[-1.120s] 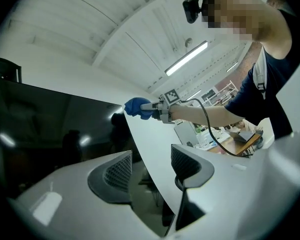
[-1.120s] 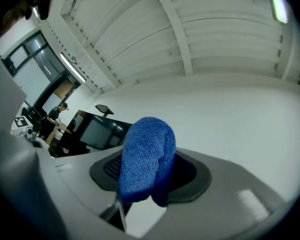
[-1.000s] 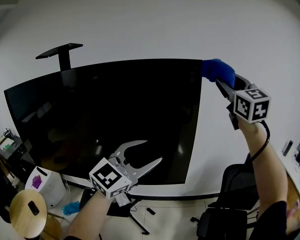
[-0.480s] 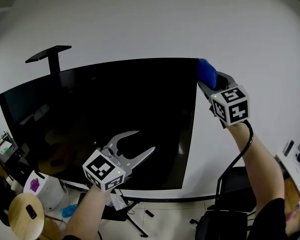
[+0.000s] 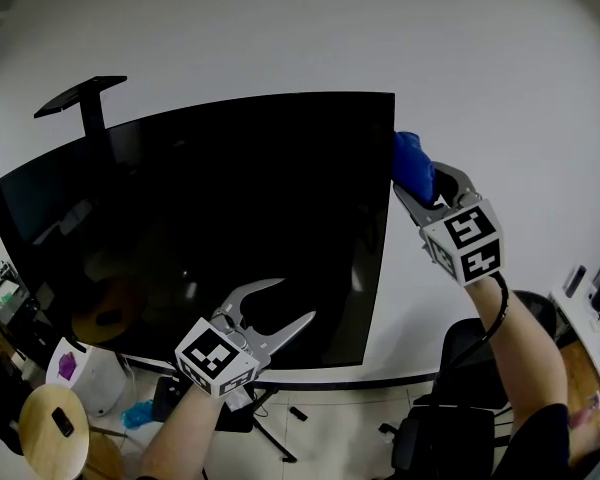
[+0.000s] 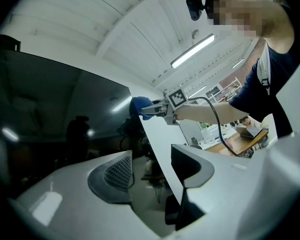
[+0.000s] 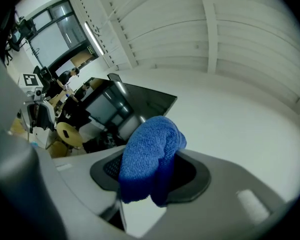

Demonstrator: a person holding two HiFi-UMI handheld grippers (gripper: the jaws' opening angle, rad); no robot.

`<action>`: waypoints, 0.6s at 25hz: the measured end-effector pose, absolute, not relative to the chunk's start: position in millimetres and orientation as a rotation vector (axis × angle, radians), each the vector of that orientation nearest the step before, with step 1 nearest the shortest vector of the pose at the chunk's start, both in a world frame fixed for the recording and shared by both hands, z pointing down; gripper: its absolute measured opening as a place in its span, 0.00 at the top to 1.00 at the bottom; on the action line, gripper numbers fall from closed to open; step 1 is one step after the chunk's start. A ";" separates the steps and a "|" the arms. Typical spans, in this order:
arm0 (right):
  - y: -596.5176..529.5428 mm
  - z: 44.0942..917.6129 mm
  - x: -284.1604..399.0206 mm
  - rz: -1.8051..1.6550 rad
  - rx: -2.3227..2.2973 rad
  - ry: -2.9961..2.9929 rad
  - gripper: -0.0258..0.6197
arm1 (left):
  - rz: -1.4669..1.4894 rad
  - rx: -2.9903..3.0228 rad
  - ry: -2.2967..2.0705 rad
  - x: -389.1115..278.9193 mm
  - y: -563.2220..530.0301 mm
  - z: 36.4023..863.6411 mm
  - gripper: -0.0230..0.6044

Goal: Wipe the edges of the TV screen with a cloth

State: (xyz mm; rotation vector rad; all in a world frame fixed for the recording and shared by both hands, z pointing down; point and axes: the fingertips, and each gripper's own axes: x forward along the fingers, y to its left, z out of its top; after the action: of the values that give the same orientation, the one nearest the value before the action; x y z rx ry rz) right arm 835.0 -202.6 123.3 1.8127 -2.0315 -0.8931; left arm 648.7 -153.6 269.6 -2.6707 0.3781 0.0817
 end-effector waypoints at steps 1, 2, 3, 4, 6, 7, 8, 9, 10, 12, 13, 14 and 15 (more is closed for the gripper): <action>-201.1 133.5 834.5 -0.885 1.804 -2.032 0.64 | 0.076 -2.677 0.378 649.4 -152.5 275.9 0.59; -199.9 144.4 834.0 -0.874 1.795 -2.033 0.64 | 0.071 -2.685 0.378 650.0 -151.7 282.1 0.59; -199.3 156.0 833.2 -0.861 1.785 -2.037 0.64 | 0.069 -2.698 0.378 650.6 -151.2 288.1 0.59; -199.0 168.4 832.4 -0.846 1.775 -2.043 0.64 | 0.069 -2.715 0.377 651.1 -150.8 293.7 0.59; -199.3 195.3 832.4 -0.808 1.760 -2.051 0.64 | 0.072 -2.755 0.373 652.7 -149.1 303.7 0.59; -199.3 209.1 833.0 -0.787 1.753 -2.054 0.64 | 0.070 -2.771 0.372 653.9 -147.7 308.7 0.59; -199.1 222.5 833.7 -0.768 1.746 -2.057 0.64 | 0.063 -2.782 0.373 655.5 -146.4 314.4 0.59; -199.1 235.2 834.3 -0.750 1.740 -2.061 0.64 | 0.053 -2.790 0.376 657.1 -145.8 321.0 0.59; -199.6 247.3 834.8 -0.734 1.734 -2.065 0.64 | 0.043 -2.800 0.379 658.7 -146.3 329.0 0.59; -202.0 271.3 835.0 -0.697 1.723 -2.080 0.64 | 0.024 -2.831 0.383 660.5 -150.1 347.4 0.59; -203.8 283.7 834.7 -0.673 1.718 -2.091 0.64 | 0.014 -2.850 0.389 660.5 -152.5 356.1 0.59; -205.9 296.5 834.5 -0.645 1.714 -2.101 0.64 | 0.002 -2.867 0.397 659.9 -155.2 364.1 0.59; -208.0 309.4 834.5 -0.616 1.710 -2.109 0.64 | -0.009 -2.878 0.406 658.9 -157.8 371.5 0.59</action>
State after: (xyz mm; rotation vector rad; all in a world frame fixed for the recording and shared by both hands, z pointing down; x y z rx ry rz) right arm 834.5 -208.0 309.4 1.7100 -2.1091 -0.6164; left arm 658.9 -157.8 371.5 -2.8779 0.4064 -0.0090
